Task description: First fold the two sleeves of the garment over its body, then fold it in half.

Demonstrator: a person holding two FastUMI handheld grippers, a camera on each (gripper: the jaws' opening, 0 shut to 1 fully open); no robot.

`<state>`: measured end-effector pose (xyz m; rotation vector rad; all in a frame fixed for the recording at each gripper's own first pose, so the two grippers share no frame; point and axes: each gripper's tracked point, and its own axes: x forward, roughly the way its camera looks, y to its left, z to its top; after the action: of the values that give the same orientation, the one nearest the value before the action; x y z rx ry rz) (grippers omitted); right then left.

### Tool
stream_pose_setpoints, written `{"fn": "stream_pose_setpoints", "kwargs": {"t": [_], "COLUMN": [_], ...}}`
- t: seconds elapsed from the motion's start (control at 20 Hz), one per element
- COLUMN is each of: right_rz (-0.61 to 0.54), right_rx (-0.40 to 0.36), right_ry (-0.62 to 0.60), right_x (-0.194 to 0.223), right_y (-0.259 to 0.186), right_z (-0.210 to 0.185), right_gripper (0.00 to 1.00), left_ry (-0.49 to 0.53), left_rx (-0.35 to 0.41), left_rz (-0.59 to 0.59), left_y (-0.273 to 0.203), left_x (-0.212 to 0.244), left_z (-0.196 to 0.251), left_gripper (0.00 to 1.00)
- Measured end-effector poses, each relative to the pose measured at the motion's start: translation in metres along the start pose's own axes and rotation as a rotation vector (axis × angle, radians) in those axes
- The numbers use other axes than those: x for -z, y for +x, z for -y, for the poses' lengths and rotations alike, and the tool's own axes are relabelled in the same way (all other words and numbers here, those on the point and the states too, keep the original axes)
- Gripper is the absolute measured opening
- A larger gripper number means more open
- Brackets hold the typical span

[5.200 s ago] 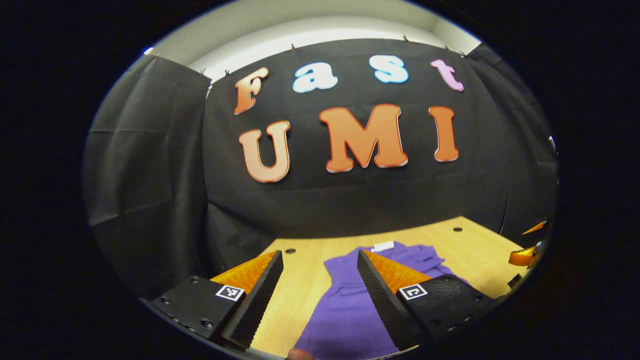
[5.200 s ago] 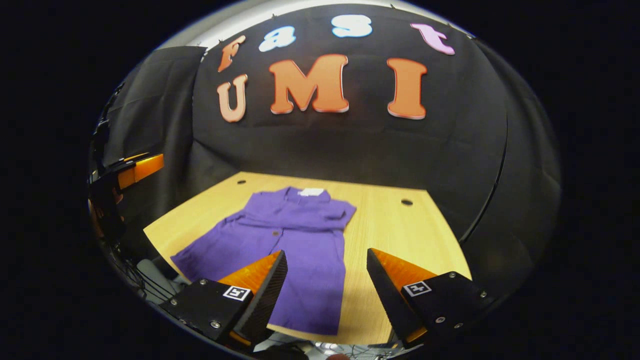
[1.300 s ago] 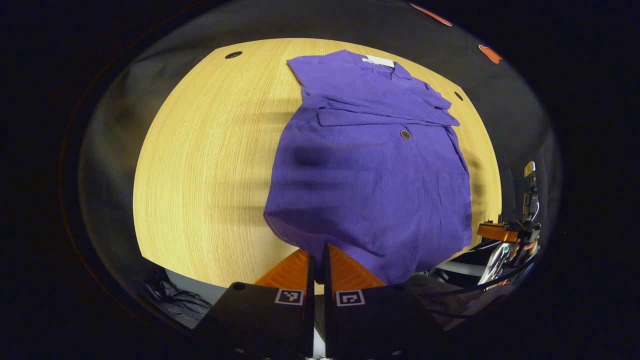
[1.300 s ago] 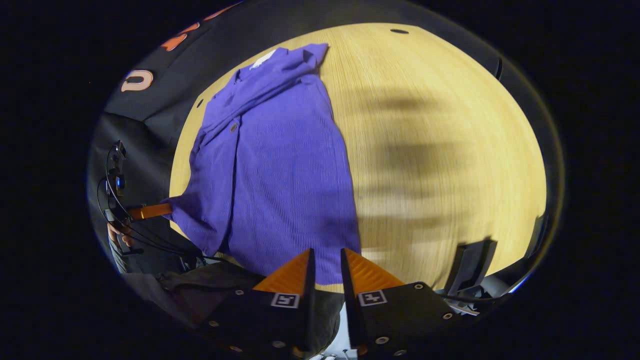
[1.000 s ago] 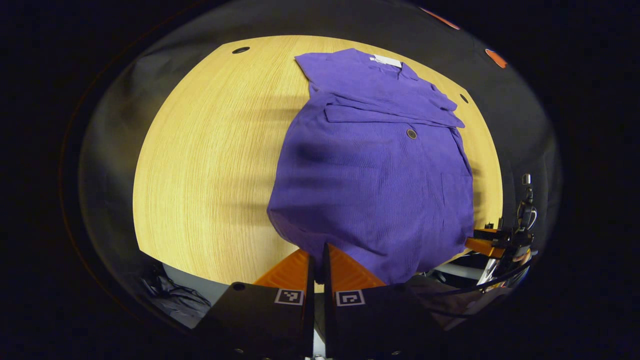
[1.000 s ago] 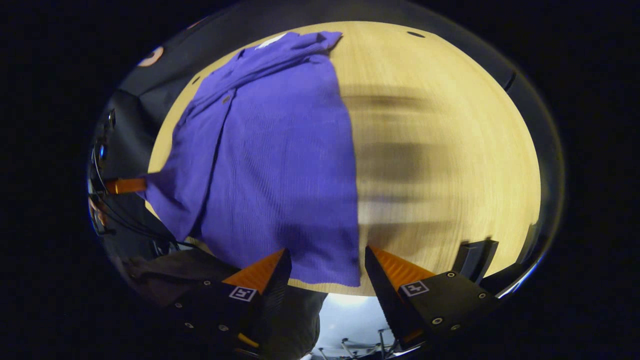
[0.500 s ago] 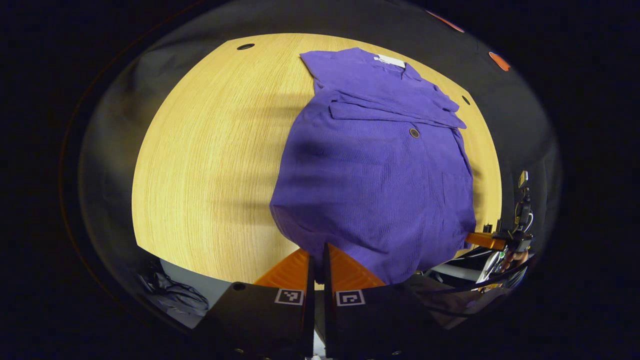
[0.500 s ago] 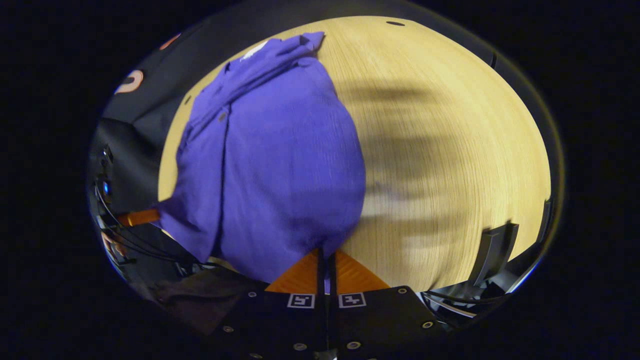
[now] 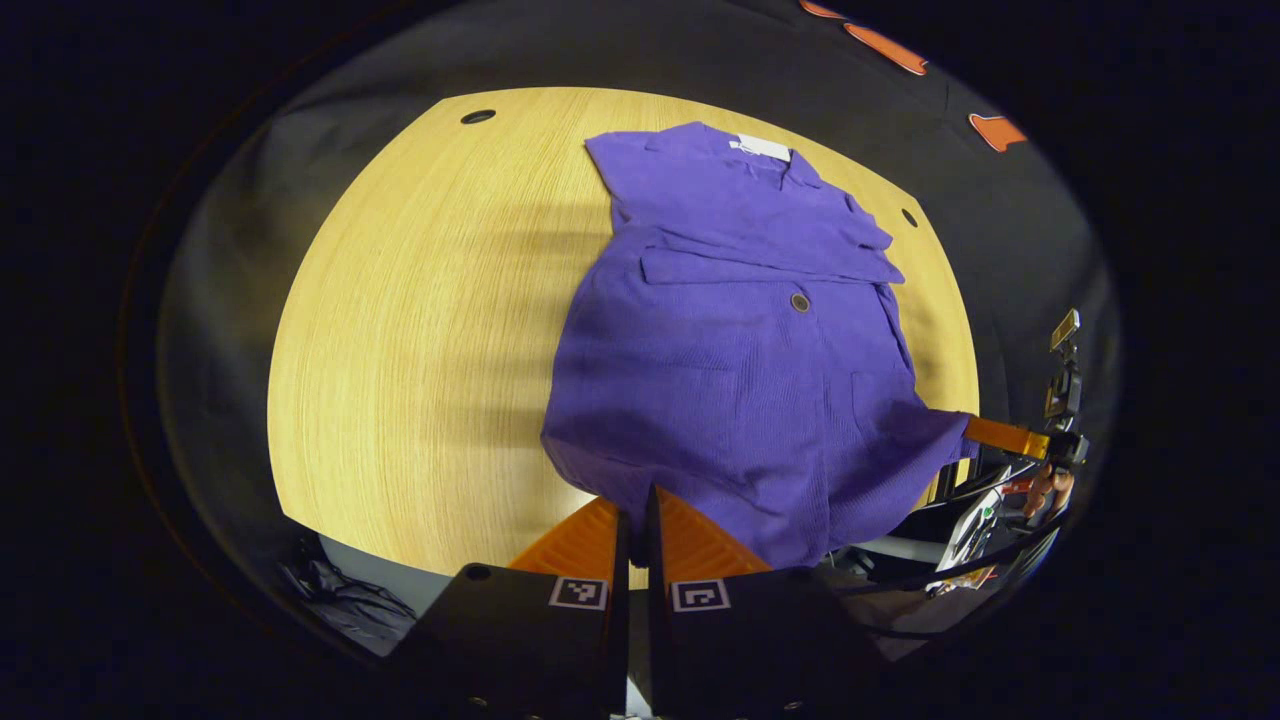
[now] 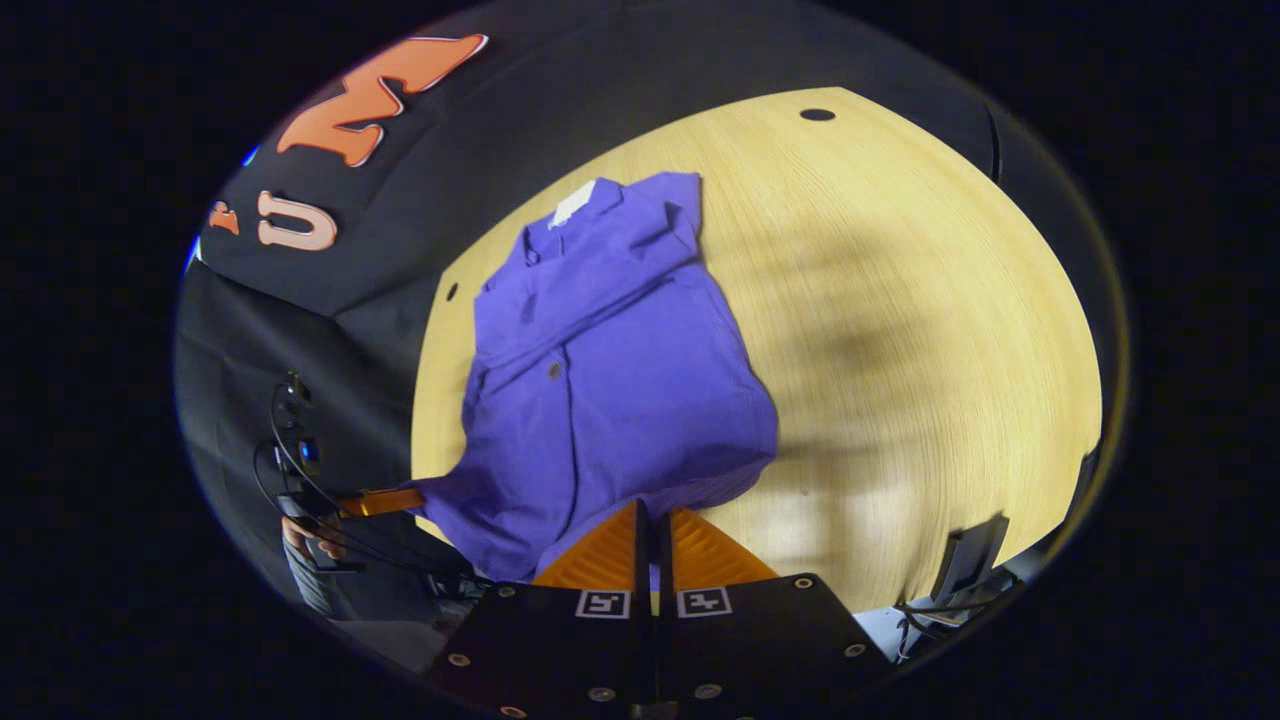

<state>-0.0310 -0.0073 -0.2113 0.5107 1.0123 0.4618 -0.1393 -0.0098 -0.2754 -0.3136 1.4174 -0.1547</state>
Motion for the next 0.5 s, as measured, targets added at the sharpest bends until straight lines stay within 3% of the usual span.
{"fn": "stream_pose_setpoints", "kwargs": {"t": [0.5], "right_rz": [0.142], "right_rx": [-0.041], "right_ry": [-0.032], "right_x": [-0.123], "right_y": [-0.01], "right_z": [-0.041], "right_gripper": [0.02], "left_ry": [0.123], "left_rx": [0.011], "left_rz": [0.122], "left_y": [-0.032], "left_x": [-0.131], "left_z": [0.019], "left_gripper": [0.1]}}
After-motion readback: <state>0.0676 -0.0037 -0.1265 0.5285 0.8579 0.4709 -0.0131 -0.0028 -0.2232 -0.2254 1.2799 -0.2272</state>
